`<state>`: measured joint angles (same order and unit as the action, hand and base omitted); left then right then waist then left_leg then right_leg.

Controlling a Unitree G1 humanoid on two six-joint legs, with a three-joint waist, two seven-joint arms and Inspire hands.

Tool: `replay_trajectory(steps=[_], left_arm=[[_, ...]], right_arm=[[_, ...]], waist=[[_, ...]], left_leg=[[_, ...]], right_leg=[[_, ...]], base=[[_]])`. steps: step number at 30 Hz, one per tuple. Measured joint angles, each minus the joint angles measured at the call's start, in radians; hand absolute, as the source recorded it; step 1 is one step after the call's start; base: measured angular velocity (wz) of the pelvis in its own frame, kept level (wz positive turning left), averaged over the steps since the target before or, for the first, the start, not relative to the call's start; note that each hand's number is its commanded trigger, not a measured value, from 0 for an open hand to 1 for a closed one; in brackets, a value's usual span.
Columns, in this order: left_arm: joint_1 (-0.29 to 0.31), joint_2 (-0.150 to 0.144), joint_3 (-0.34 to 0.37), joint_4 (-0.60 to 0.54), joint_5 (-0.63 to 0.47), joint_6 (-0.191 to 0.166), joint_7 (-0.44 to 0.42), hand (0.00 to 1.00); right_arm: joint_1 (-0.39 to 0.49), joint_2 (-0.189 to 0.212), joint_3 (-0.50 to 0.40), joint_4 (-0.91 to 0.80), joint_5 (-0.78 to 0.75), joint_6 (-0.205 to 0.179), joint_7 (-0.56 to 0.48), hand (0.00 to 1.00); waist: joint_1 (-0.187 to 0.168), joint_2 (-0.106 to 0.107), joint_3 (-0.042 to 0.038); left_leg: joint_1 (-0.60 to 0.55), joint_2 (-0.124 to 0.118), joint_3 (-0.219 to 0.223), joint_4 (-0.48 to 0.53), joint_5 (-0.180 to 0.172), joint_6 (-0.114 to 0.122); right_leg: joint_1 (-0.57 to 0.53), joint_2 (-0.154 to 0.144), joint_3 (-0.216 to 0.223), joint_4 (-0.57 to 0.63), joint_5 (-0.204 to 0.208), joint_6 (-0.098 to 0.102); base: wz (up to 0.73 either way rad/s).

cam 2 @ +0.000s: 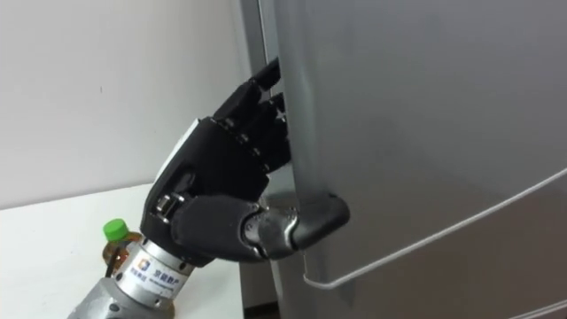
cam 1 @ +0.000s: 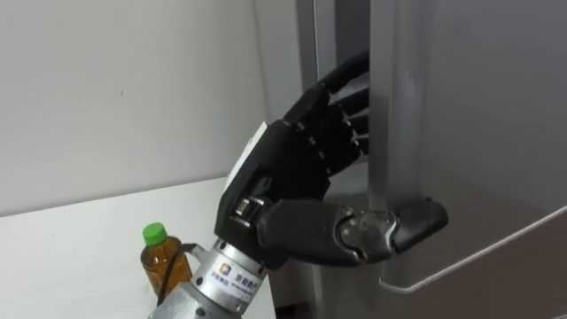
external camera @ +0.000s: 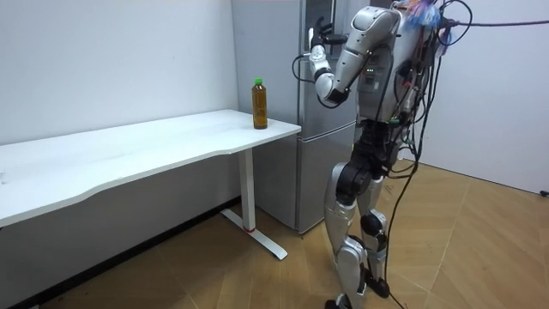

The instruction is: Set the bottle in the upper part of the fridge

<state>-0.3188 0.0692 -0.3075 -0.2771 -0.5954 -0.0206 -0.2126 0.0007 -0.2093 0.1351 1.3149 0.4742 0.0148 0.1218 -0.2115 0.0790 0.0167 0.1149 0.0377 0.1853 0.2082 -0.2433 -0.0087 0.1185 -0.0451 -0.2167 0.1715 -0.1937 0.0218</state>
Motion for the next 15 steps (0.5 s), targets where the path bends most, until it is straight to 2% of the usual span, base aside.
replay_trajectory(steps=[4,10,15], left_arm=[[0.004,0.001,-0.001,-0.002,-0.001,-0.002,0.0,0.0],[0.005,0.001,-0.027,-0.002,0.0,-0.018,0.001,0.0],[0.005,-0.002,-0.055,-0.002,-0.001,-0.034,-0.016,0.0]], right_arm=[[0.0,0.0,-0.002,-0.001,0.002,0.0,0.002,0.0],[0.0,-0.002,-0.003,-0.002,0.008,-0.004,0.015,0.0],[0.0,-0.003,-0.006,-0.001,0.022,-0.007,0.026,0.0]], waist=[[0.0,0.005,-0.004],[-0.002,0.003,-0.0036],[-0.007,0.0,-0.0018]], left_leg=[[0.001,0.001,0.031,0.003,0.0,0.0],[0.001,-0.004,0.06,0.003,0.001,0.002],[-0.002,-0.009,0.076,-0.004,0.003,0.014]], right_leg=[[-0.01,-0.001,0.025,0.0,0.008,0.003],[-0.019,-0.005,0.06,-0.003,0.02,0.012],[-0.036,-0.008,0.079,-0.001,0.03,0.018]], base=[[-0.16],[-0.13],[-0.11]])
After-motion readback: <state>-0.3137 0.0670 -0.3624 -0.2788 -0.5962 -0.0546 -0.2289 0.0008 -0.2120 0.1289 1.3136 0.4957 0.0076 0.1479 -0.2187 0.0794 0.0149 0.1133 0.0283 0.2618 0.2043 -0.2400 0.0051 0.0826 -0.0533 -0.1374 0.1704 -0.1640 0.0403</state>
